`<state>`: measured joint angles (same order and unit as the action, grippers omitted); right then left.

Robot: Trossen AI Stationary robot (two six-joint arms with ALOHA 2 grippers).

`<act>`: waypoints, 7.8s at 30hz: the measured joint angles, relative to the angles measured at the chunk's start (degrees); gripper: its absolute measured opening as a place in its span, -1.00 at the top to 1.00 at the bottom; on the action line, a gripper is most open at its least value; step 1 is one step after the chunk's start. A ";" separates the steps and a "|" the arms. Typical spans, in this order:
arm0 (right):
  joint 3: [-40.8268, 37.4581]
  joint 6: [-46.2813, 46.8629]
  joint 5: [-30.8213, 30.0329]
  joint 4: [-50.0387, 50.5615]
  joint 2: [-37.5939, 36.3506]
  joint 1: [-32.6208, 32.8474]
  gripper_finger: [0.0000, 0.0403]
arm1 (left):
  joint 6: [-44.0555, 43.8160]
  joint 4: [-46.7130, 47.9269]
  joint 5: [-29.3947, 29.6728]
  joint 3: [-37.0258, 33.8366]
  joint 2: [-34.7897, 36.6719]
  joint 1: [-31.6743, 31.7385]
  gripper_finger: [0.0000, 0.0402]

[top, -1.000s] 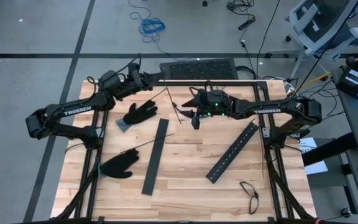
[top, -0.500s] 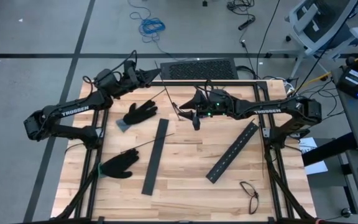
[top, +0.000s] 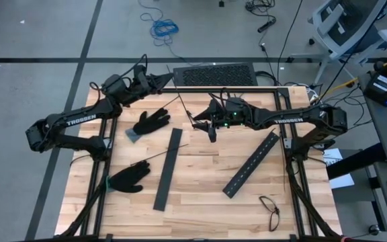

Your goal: Ziptie cables

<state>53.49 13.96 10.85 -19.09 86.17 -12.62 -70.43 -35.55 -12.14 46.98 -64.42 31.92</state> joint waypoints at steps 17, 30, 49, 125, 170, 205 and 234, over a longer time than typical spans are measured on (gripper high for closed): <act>0.00 -0.73 1.31 -0.95 0.00 0.00 0.78 | -1.32 -0.42 0.90 0.00 0.00 0.00 1.00; 0.00 -1.14 1.38 -0.13 0.04 0.00 0.81 | -2.77 -3.15 1.53 0.00 -0.04 0.00 1.00; 0.00 -1.10 1.51 -0.33 0.04 0.00 0.81 | -1.04 -1.82 0.24 0.00 -0.04 0.00 1.00; -0.04 -2.64 3.11 2.66 0.01 -0.47 0.81 | 0.34 0.78 0.61 0.02 3.34 2.89 1.00; -0.04 4.69 6.15 -2.99 0.07 -1.40 0.81 | 2.02 1.97 2.71 0.02 2.78 0.20 1.00; -0.02 4.42 7.54 -3.45 0.11 -1.14 0.81 | 0.71 1.59 1.49 0.02 2.84 0.20 1.00; 0.00 4.41 8.79 -4.74 0.13 -1.14 0.81 | 0.67 1.54 2.97 0.02 2.84 0.17 1.00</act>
<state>53.49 18.37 19.64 -23.83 86.30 -13.76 -69.76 -34.01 -9.17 47.00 -61.58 32.10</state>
